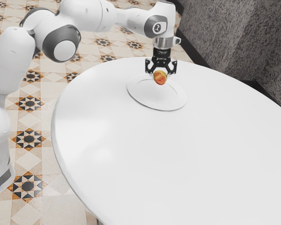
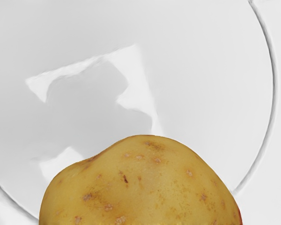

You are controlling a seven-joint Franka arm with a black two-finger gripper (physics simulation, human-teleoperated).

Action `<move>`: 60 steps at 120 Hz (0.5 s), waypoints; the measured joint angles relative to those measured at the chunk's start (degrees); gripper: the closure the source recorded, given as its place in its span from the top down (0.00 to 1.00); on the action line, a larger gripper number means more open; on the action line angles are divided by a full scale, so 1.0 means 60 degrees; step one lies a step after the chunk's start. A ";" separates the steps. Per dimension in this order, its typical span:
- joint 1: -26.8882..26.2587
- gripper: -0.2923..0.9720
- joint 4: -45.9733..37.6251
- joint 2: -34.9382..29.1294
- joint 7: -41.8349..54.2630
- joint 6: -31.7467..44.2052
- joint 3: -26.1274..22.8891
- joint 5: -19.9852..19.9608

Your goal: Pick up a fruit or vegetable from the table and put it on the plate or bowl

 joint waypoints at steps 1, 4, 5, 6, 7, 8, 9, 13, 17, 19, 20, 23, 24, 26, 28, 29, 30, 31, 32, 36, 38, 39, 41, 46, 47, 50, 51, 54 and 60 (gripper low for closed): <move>0.0021 0.49 -0.0002 -0.0001 0.0005 -0.0008 0.0001 -0.0001; 0.0078 0.49 -0.0028 -0.0002 0.0021 -0.0035 0.0003 -0.0003; 0.0098 0.49 -0.0034 -0.0002 0.0026 -0.0043 0.0003 -0.0003; 0.0117 0.49 -0.0042 -0.0004 0.0031 -0.0051 0.0004 -0.0004; 0.0133 0.49 -0.0048 -0.0006 0.0036 -0.0059 0.0004 -0.0004; 0.0147 0.49 -0.0056 -0.0008 0.0041 -0.0067 0.0005 -0.0003; 0.0158 0.49 -0.0063 -0.0009 0.0046 -0.0075 0.0005 -0.0003; 0.0203 0.49 -0.0082 -0.0013 0.0073 -0.0103 0.0005 -0.0004; 0.0254 0.49 -0.0093 -0.0017 0.0100 -0.0126 0.0004 -0.0002; 0.0269 0.52 -0.0100 -0.0032 0.0115 -0.0136 0.0001 -0.0002; 0.0276 0.54 -0.0103 -0.0041 0.0124 -0.0140 -0.0002 -0.0006; 0.0286 0.58 -0.0109 -0.0067 0.0148 -0.0150 -0.0010 -0.0018; 0.0287 0.59 -0.0110 -0.0077 0.0156 -0.0153 -0.0012 -0.0021; 0.0287 0.61 -0.0113 -0.0102 0.0172 -0.0159 -0.0015 -0.0026; 0.0277 0.63 -0.0115 -0.0153 0.0188 -0.0165 -0.0013 -0.0029; 0.0269 0.63 -0.0116 -0.0180 0.0195 -0.0168 -0.0012 -0.0029; 0.0259 0.64 -0.0119 -0.0214 0.0203 -0.0171 -0.0011 -0.0030; 0.0249 0.65 -0.0120 -0.0245 0.0210 -0.0174 -0.0011 -0.0030; 0.0238 0.66 -0.0122 -0.0278 0.0217 -0.0176 -0.0010 -0.0030; 0.0181 0.68 -0.0147 -0.0400 0.0246 -0.0184 -0.0009 -0.0027; 0.0148 0.69 -0.0186 -0.0478 0.0261 -0.0187 -0.0007 -0.0021; 0.0132 0.69 -0.0210 -0.0531 0.0269 -0.0188 -0.0005 -0.0017; 0.0093 0.70 -0.0248 -0.0639 0.0284 -0.0190 -0.0001 -0.0005; -0.0181 0.72 -0.0303 -0.1025 0.0324 -0.0186 0.0004 0.0011; -0.0261 0.72 -0.0310 -0.1110 0.0331 -0.0185 0.0002 0.0009; -0.0556 0.73 -0.0326 -0.1421 0.0331 -0.0185 0.0000 0.0003; -0.0664 0.73 -0.0329 -0.1525 0.0325 -0.0185 -0.0001 0.0003; -0.1018 0.74 -0.0332 -0.1858 0.0286 -0.0186 -0.0011 0.0011; -0.1718 0.75 -0.0307 -0.2328 0.0198 -0.0191 -0.0071 0.0019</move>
